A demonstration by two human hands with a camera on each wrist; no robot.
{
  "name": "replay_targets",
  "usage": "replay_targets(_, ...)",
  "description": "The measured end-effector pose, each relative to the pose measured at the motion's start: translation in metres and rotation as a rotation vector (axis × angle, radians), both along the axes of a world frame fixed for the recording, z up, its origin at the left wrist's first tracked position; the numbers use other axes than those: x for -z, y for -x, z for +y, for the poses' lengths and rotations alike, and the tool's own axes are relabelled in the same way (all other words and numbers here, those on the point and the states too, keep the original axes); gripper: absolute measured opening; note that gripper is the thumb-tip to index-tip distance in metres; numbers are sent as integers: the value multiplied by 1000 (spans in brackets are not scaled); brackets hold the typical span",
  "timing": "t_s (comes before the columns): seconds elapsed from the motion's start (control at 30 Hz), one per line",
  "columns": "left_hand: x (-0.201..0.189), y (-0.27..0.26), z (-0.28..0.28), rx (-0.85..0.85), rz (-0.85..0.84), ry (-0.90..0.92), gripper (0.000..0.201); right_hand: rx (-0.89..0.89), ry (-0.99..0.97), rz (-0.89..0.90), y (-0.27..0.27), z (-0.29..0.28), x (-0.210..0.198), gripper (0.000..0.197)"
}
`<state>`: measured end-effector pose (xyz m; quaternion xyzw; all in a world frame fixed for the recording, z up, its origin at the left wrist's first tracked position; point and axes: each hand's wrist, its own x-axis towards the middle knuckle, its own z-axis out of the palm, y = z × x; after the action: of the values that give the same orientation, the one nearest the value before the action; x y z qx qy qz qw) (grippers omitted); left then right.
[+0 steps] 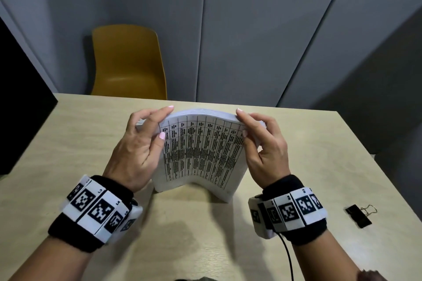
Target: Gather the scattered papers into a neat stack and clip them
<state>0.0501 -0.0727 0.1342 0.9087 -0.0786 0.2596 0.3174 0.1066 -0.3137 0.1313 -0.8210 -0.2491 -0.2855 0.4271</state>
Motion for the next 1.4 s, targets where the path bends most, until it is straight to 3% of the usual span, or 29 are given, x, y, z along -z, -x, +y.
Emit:
replay_targets(0.13,-9,-4,8,71,-39,97,41,-126,-79,99,-5,-7,-3,47)
replay_targets(0.27,-10,-7,15,70,-40,203,41,-249,-354,284,-10,-12,0,47)
replay_targets(0.37,-7,-8,14,104,25,497,66,-296,-526,377,-11,-10,3,69)
replay_targets(0.43,4,-12,13,181,148,712,86,-323,-630,547,-15,-9,11,81)
replay_targets(0.5,22,-15,12,224,307,808,87,-293,-573,732,-20,-8,23,70)
replay_targets(0.6,45,-21,8,175,443,824,61,-254,-384,884,-25,-7,38,29)
replay_targets(0.7,43,-26,3,110,441,877,16,-278,-433,858,-27,-4,40,19)
replay_targets(0.8,42,-28,10,143,402,830,39,-308,-498,812,-28,-6,37,21)
replay_targets(0.87,42,-22,11,196,434,856,31,-301,-484,807,-25,-8,43,25)
replay_targets(0.93,53,-17,10,192,486,882,68,-275,-431,835,-19,-8,56,28)
replay_targets(1.0,60,-15,6,172,504,908,86,-243,-413,868,-15,-6,65,31)
replay_targets(1.2,61,-21,12,135,510,918,87,-262,-448,833,-17,-7,61,33)
replay_targets(1.4,80,-15,6,149,539,968,87,-210,-420,905,-10,-8,84,34)
